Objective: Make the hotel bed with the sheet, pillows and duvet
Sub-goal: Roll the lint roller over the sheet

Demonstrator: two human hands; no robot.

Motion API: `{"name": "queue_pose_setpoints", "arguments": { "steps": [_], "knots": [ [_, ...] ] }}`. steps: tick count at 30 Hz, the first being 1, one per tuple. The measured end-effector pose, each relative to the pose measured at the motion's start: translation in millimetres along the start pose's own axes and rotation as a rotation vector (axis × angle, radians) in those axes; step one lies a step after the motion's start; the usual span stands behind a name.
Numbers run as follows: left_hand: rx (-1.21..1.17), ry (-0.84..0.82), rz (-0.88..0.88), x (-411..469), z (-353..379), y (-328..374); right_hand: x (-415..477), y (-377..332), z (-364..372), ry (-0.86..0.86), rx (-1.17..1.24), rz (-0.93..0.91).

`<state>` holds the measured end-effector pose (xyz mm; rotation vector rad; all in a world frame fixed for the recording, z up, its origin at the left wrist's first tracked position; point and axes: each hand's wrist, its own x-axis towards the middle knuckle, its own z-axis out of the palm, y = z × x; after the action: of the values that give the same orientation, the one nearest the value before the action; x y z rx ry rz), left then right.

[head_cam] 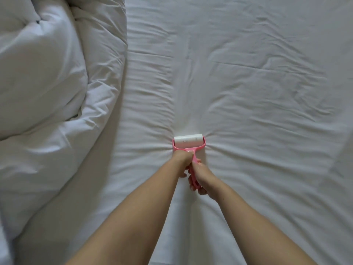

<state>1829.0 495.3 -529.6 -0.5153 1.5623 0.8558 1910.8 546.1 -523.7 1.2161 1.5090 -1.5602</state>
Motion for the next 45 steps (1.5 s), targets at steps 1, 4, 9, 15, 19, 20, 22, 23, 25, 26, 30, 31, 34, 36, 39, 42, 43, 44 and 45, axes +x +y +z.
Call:
{"name": "queue_pose_setpoints", "arguments": {
  "steps": [1, 4, 9, 15, 19, 20, 22, 23, 25, 26, 30, 31, 34, 36, 39, 42, 43, 44, 45],
  "knots": [
    [0.005, 0.005, 0.000, -2.6, 3.0, -8.4, -4.3, 8.0, 2.1, 0.001, 0.001, 0.001],
    [0.016, 0.006, -0.006, -8.7, 12.3, -36.0, -16.4, 34.0, 8.0, 0.004, 0.000, 0.020],
    [0.031, -0.024, -0.029, -26.0, 30.3, -92.8, -40.4, 91.6, 18.8, -0.001, -0.008, 0.041],
    [0.084, -0.023, -0.066, -45.8, 54.2, -150.8, -73.0, 150.7, 31.0, -0.008, 0.022, 0.088],
    [0.093, -0.011, -0.064, -56.9, 64.3, -170.6, -85.1, 172.0, 32.9, -0.005, 0.038, 0.098],
    [0.097, -0.002, -0.059, -59.2, 65.7, -173.6, -87.4, 175.2, 33.1, -0.006, 0.043, 0.099],
    [0.110, -0.005, -0.056, -63.4, 68.5, -178.8, -91.4, 181.2, 34.0, -0.006, 0.060, 0.106],
    [0.118, -0.008, -0.058, -65.3, 69.7, -180.9, -93.0, 183.6, 34.6, -0.007, 0.073, 0.110],
    [0.143, 0.007, -0.063, -65.4, 71.5, -184.6, -95.6, 187.3, 36.2, -0.006, 0.098, 0.121],
    [0.160, 0.019, -0.059, -64.2, 71.8, -184.8, -96.1, 188.0, 37.0, -0.004, 0.107, 0.126],
    [0.210, 0.032, -0.047, -60.3, 68.6, -173.7, -91.9, 180.1, 40.0, 0.013, 0.154, 0.131],
    [0.216, 0.036, -0.034, -58.7, 66.3, -168.2, -89.1, 175.0, 40.4, 0.018, 0.170, 0.131],
    [0.233, 0.031, -0.003, -53.4, 58.5, -147.5, -78.1, 155.2, 39.9, 0.024, 0.214, 0.126],
    [0.246, 0.031, 0.020, -48.7, 52.5, -129.8, -67.4, 139.8, 37.5, 0.030, 0.239, 0.113],
    [0.264, 0.039, 0.042, -40.7, 44.4, -97.4, -49.1, 113.2, 30.8, 0.048, 0.259, 0.092],
    [0.259, 0.036, 0.049, -26.6, 37.6, -61.4, -28.3, 83.4, 19.3, 0.065, 0.271, 0.075],
    [0.263, 0.031, 0.052, -22.8, 35.7, -50.0, -22.0, 73.9, 15.0, 0.070, 0.267, 0.066],
    [0.268, 0.026, 0.052, -18.5, 33.5, -38.4, -15.0, 64.3, 10.6, 0.076, 0.264, 0.059],
    [0.270, 0.020, 0.054, -14.1, 31.2, -26.5, -8.0, 54.8, 6.3, 0.080, 0.264, 0.056]
  ]
}}
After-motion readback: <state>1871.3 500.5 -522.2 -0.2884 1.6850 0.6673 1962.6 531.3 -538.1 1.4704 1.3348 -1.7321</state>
